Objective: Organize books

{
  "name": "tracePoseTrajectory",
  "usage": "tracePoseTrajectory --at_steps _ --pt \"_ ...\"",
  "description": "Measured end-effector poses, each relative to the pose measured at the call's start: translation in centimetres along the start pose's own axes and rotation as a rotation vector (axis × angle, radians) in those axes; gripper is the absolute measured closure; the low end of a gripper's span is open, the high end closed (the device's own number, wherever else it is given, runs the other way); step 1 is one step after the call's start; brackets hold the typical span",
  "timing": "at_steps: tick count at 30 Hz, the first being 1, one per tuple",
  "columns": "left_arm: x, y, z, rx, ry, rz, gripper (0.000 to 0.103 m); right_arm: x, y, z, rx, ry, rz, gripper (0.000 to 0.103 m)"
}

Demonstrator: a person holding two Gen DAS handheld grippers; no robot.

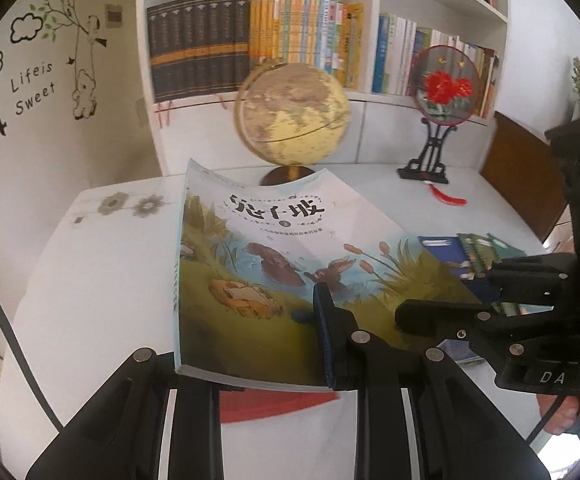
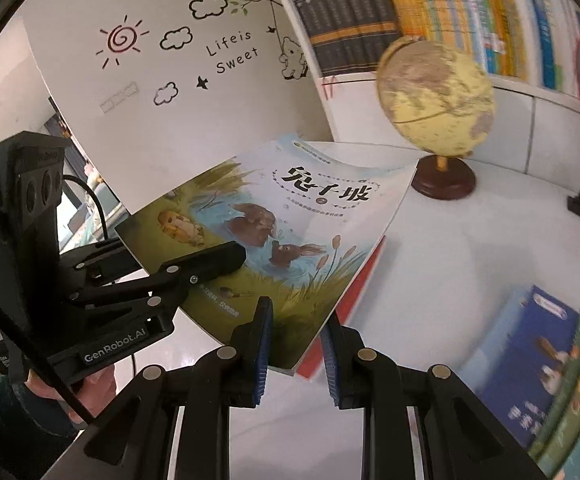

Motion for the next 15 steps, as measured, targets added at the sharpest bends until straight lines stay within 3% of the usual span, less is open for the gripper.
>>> tracePoseTrajectory --at_steps 7,15 --pt "3.6 1.5 2.6 -0.049 0.049 0.069 0.081 3.9 -0.5 0.1 0.016 0.015 0.044 0.081" --pt "7.4 5.1 2.9 -0.098 0.094 0.169 0.081 8.2 1.2 -2.4 0.114 0.002 0.127 0.081"
Point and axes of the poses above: each gripper's, at about its wrist camera, not at the fingertips, and x roughly the way its jaws point, z to its left, y to its underside, the point moved 10 cm from there along x, roughly the way its jaws point, and after that the axes turned 8 degrees about -y, right-handed, at the moved point
